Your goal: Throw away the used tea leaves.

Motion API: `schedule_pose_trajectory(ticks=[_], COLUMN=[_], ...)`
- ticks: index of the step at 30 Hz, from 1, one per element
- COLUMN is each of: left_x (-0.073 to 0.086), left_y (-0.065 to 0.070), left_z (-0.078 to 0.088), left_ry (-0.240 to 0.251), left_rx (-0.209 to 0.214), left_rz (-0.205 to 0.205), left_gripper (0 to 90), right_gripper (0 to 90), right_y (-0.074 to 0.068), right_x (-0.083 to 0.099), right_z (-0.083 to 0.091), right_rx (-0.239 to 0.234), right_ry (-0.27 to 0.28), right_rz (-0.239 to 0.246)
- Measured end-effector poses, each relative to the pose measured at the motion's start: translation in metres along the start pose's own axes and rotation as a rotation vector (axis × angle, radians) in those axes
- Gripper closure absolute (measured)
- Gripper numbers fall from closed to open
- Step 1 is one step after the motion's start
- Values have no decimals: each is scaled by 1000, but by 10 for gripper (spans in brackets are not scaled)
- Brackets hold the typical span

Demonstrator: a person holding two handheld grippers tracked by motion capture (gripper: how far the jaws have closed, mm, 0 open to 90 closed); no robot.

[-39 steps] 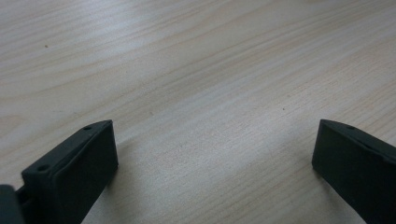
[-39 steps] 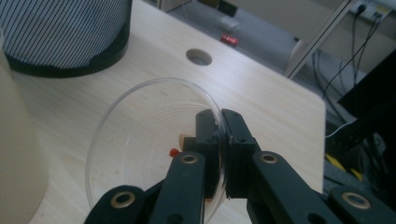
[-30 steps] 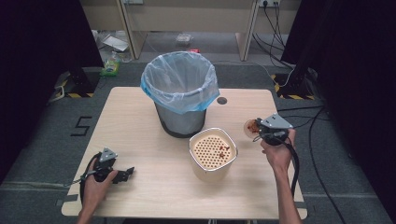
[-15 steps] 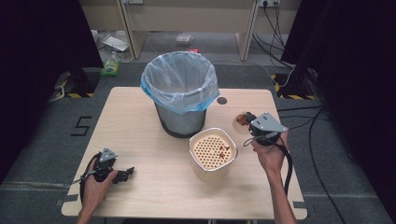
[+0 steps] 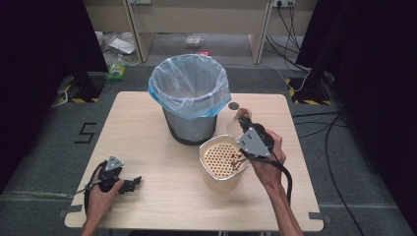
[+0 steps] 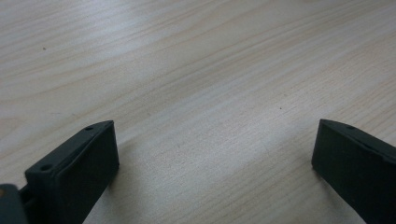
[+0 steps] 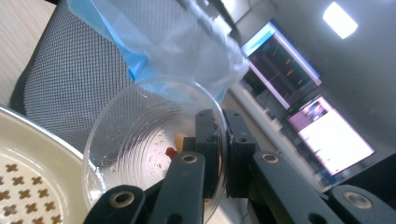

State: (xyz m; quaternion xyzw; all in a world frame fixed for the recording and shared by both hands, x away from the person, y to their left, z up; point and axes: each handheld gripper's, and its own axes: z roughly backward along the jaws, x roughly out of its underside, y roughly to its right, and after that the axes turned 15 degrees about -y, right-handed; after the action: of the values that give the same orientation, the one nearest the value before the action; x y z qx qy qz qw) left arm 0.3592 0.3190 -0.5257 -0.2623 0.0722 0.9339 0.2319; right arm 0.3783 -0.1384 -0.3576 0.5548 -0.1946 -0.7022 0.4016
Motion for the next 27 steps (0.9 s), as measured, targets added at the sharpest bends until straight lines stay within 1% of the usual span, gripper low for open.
schedule_pose_trajectory(ticks=[1,4,5,6,7,8,9,10,11,12,13,14,15,16,17,18,21,23,24,27], left_x=[0,1,1,1,1,1,1,1,1,1,1,1,1,1,1,1,1,1,1,1], left_y=[1,0,0,0,0,0,0,0,0,0,0,0,0,0,0,1,0,0,0,0], left_z=[0,0,0,0,0,0,0,0,0,0,0,0,0,0,0,0,0,0,0,0], left_ry=[3,3,-1,-1,-1,0,0,0,1,1,0,-1,0,0,1,3,0,3,3,0], left_rx=[-2,0,4,4,5,5,5,5,3,2,2,7,7,5,1,-1,6,0,1,5], left_rz=[-3,-2,-1,-1,-1,1,1,0,-1,-1,-2,1,2,0,-2,-2,1,-3,-3,-1], left_gripper=[0,0,0,0,0,0,0,0,0,0,0,0,0,0,0,0,0,0,0,0], right_gripper=[865,866,866,866,866,868,867,867,867,868,867,867,869,869,868,868,870,870,870,869], right_y=[0,-3,-5,-5,-6,-8,-15,-15,-18,-27,-29,-29,-34,-37,-41,-44,-51,-54,-55,-59], right_x=[0,-7,-12,-12,-14,-16,-16,-16,-14,-15,-17,-17,-19,-20,-18,-17,-18,-16,-16,-13], right_z=[0,8,14,14,17,20,16,16,13,13,14,14,16,15,14,12,13,11,11,10], right_rx=[0,54,92,92,115,142,156,156,170,216,231,231,272,285,286,290,330,347,369,389], right_ry=[0,44,67,67,81,94,89,89,86,99,108,108,117,122,121,121,144,135,132,121], right_rz=[0,38,71,71,89,118,151,151,177,240,261,261,327,346,350,366,426,440,474,502])
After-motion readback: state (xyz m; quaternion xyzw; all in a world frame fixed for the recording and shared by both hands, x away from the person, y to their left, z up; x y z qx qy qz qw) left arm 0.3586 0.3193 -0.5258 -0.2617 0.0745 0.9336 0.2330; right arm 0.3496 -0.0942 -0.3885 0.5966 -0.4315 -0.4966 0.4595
